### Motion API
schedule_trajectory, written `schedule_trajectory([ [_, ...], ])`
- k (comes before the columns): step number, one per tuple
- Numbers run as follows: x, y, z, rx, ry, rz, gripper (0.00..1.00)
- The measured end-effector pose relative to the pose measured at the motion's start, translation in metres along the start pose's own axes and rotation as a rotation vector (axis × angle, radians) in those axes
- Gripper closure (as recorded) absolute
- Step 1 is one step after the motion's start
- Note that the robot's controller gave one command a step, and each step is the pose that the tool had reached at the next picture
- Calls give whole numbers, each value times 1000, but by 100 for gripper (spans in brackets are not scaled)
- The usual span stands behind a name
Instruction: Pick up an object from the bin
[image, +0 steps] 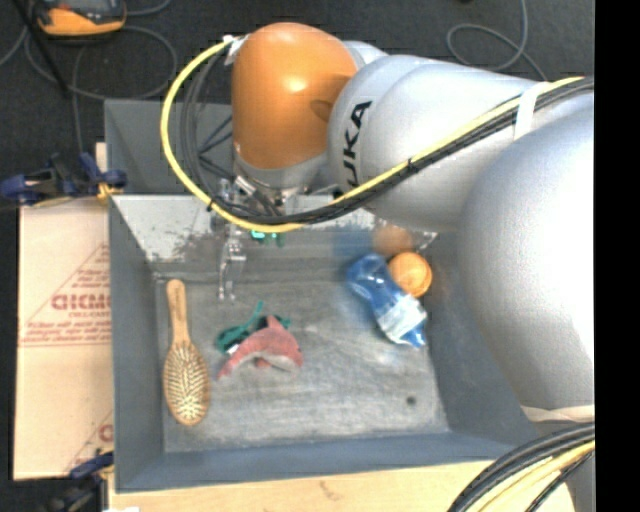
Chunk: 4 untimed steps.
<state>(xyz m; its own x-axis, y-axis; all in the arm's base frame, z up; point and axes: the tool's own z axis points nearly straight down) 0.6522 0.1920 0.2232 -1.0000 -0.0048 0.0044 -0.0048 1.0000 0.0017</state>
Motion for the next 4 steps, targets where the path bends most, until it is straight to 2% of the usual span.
schedule_trajectory([
  [1,-2,-1,-5,-1,-8,3,0],
  [2,9,7,36,1,-14,-67,0],
  [3,50,1,105,-1,-10,-96,0],
  [4,40,-30,121,0,4,11,0],
])
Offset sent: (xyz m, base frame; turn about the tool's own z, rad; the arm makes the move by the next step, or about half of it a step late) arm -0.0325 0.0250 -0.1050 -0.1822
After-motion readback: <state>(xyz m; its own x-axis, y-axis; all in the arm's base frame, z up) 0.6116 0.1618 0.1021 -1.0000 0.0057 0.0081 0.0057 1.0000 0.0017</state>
